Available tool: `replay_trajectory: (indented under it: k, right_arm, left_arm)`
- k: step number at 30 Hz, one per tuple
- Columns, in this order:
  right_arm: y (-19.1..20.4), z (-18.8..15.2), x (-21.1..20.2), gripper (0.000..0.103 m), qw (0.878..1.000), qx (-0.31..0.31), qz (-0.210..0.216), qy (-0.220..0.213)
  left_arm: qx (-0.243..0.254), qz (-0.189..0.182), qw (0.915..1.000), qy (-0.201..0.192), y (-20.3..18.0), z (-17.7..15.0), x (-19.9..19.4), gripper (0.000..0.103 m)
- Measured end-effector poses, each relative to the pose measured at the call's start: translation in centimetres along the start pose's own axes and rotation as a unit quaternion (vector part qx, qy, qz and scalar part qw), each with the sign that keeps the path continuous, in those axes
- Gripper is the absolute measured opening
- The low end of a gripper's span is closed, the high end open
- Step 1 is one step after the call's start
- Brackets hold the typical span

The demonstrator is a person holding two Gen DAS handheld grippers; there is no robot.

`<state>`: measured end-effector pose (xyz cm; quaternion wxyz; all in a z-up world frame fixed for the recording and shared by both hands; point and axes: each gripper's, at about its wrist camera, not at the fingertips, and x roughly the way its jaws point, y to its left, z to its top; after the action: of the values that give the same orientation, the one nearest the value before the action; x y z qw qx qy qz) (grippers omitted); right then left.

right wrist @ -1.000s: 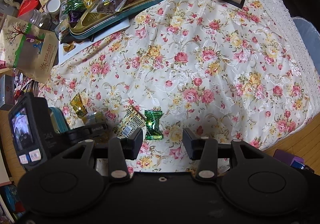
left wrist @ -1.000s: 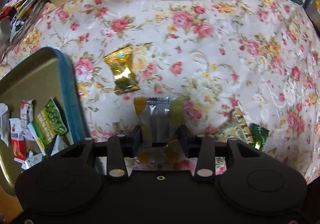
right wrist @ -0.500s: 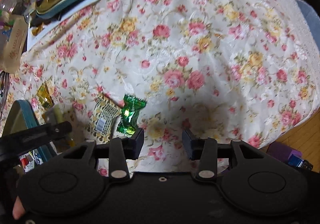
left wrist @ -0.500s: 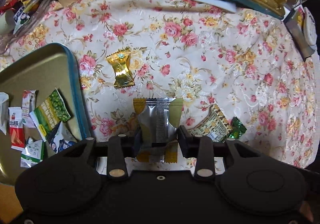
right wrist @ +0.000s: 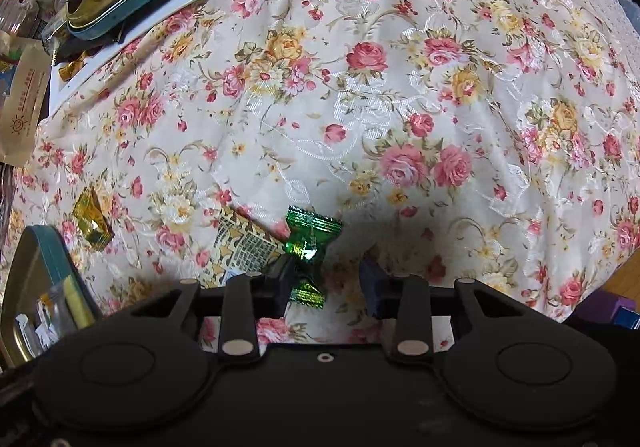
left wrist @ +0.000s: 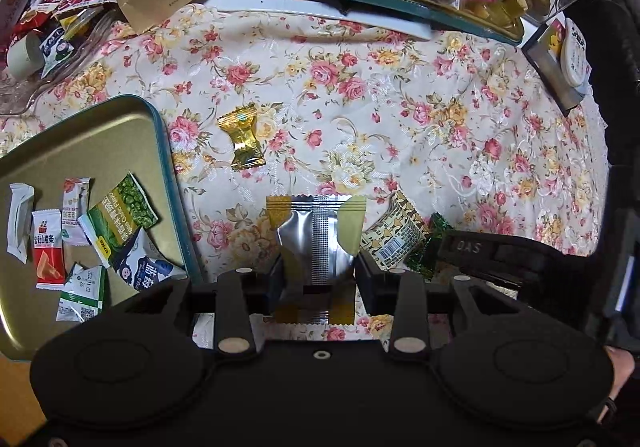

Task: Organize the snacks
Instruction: 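Lift the silver candy with the left tool while the right tool grasps the green foil candy, then carry the silver candy toward the tray with the left tool while the right tool lifts the green candy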

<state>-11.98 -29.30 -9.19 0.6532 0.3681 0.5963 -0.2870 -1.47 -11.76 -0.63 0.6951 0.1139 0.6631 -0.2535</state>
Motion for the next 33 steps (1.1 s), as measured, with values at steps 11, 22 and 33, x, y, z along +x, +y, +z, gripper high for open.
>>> replay_trajectory:
  k: [11, 22, 33]
  right_arm:
    - [2.9, -1.0, 2.5, 0.040, 0.998, -0.049, -0.042, -0.012]
    - [3.9, -2.0, 2.7, 0.029, 0.995, -0.083, -0.052, -0.015]
    - [2.1, 0.3, -1.1, 0.029, 0.999, -0.040, -0.021, -0.024]
  left_arm:
    - [-0.008, -0.003, 0.9999, -0.006, 0.2, 0.1, -0.5, 0.046]
    - [-0.008, -0.012, 0.9998, -0.015, -0.3, 0.1, -1.3, 0.046]
    - [-0.026, 0.002, 0.9993, -0.028, 2.2, 0.4, -2.1, 0.046]
